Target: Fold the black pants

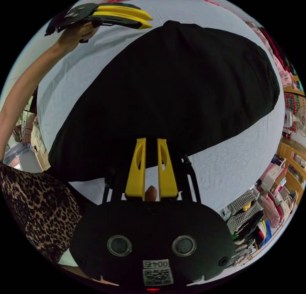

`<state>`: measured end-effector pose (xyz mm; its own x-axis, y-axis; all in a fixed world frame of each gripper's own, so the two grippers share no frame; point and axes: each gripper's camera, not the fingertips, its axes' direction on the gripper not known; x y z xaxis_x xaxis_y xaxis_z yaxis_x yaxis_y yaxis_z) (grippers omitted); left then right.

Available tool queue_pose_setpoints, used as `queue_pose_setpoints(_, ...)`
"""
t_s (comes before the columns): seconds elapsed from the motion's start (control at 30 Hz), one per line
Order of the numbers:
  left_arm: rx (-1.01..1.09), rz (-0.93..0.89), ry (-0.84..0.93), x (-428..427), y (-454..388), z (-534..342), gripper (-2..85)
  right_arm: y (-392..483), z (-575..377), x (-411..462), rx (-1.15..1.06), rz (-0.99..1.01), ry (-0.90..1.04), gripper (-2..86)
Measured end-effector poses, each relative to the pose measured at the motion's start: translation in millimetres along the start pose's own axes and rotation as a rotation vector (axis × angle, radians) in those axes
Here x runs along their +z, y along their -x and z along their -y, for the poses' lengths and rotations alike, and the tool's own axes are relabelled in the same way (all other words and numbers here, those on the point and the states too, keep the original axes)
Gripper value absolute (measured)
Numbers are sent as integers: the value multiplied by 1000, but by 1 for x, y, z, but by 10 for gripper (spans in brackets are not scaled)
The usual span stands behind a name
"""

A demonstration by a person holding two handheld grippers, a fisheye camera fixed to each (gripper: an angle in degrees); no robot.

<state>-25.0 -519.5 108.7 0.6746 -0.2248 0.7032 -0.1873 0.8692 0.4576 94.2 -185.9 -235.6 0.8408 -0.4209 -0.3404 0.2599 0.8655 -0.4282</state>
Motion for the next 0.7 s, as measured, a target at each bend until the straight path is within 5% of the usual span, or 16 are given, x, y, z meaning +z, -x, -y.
queue_pose_setpoints(0.7, 259, 6, 27, 3, -31, 49, 55, 2, 15, -27, 18, 106, 37, 38)
